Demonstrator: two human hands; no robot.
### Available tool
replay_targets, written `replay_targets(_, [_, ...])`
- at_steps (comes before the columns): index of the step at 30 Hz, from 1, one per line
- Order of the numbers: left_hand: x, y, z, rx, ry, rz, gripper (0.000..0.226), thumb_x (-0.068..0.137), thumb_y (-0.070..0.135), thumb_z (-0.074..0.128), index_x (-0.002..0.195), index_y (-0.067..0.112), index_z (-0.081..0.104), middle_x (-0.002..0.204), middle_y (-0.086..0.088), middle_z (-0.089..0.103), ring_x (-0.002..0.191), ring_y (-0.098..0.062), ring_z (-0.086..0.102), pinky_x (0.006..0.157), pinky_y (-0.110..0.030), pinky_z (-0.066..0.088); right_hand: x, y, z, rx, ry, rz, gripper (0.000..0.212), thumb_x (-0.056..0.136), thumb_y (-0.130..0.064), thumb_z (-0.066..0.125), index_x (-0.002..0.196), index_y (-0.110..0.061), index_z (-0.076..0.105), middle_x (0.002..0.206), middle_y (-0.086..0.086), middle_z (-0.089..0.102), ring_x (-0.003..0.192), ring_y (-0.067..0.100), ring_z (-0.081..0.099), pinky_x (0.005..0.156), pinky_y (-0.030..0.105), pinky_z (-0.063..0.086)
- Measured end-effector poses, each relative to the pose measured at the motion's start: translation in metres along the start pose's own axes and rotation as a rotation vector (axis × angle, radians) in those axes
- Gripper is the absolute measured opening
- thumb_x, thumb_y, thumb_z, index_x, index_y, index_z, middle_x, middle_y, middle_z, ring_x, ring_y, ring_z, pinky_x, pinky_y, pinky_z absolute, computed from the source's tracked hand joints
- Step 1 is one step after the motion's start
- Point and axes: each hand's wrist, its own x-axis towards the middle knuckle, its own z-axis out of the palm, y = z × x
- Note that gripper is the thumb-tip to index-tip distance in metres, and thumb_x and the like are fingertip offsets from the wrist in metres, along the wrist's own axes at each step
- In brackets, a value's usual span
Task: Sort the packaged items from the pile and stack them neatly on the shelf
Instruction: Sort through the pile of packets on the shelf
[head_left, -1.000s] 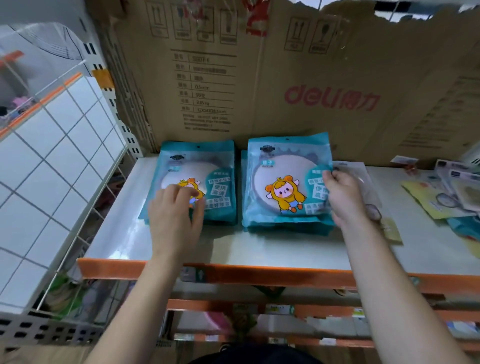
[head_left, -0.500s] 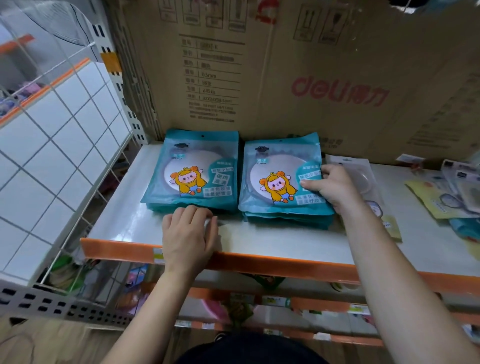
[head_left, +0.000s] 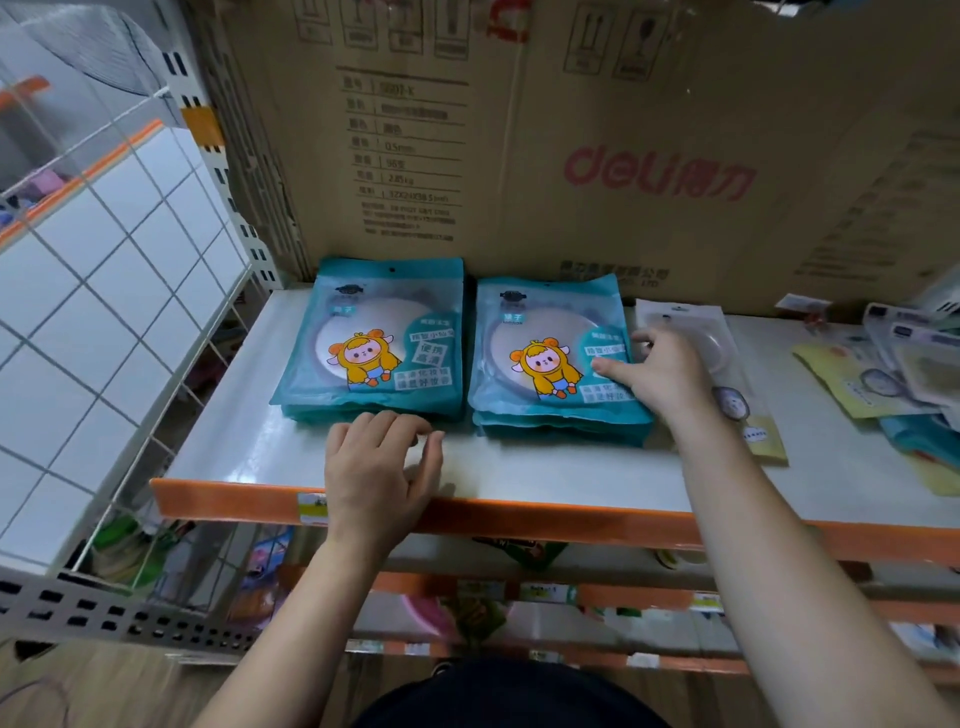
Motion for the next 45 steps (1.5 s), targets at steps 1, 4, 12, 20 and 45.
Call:
replay_targets(1, [0.002,0.005,0.0,-0.005,0.024,0.036,0.026,0.093,0.031,0.055,0.081,0.012,0.068,0.076,0.0,0.066,0.069,-0.021,0.057,0.066,-0.034,0.036,-0.001,0.005,-0.002,0.007,0.019,-0.016,0.066,0.078,-0.042,0.077,0.133,-0.015,0.052,0.128,0.006,0.058,0.102,0.02,0.063,0.068,0.031,0.056])
replay_targets(4, [0.015,0.026,0.002,-0.036,0.064,0.112,0.025,0.094,0.028,0.056,0.08,0.011,0.067,0.075,-0.002,0.065,0.068,-0.022,0.057,0.066,-0.035,0.036,-0.011,0.016,-0.014,0.026,0.128,-0.062,0.051,0.088,-0.039,0.068,0.132,-0.016,0.055,0.127,0.001,0.058,0.11,0.018,0.058,0.076,0.027,0.046])
replay_targets(12, [0.047,0.108,0.038,-0.137,-0.029,0.261,0.021,0.093,0.028,0.056,0.086,0.013,0.068,0.082,-0.002,0.067,0.077,-0.027,0.058,0.068,-0.036,0.035,-0.034,0.072,-0.067,0.148,0.285,-0.08,0.023,0.091,-0.027,0.065,0.109,-0.013,0.066,0.097,0.003,0.066,0.085,0.015,0.06,0.074,0.024,0.048])
replay_targets(20, [0.056,0.213,0.076,-0.164,-0.29,0.346,0.027,0.094,0.038,0.047,0.102,0.018,0.064,0.1,-0.002,0.065,0.092,-0.026,0.057,0.08,-0.039,0.04,-0.057,0.163,-0.141,0.116,0.4,-0.008,0.023,0.093,-0.02,0.061,0.113,-0.01,0.067,0.103,0.004,0.066,0.095,0.016,0.06,0.086,0.032,0.049])
replay_targets(45, [0.059,0.684,0.23,-0.367,-0.348,0.505,0.033,0.097,0.038,0.048,0.117,0.015,0.062,0.116,-0.007,0.062,0.107,-0.03,0.057,0.092,-0.047,0.043,-0.043,0.484,-0.426,-0.055,0.52,-0.027,0.027,0.094,-0.017,0.06,0.12,-0.013,0.066,0.116,0.002,0.066,0.105,0.015,0.059,0.084,0.016,0.037])
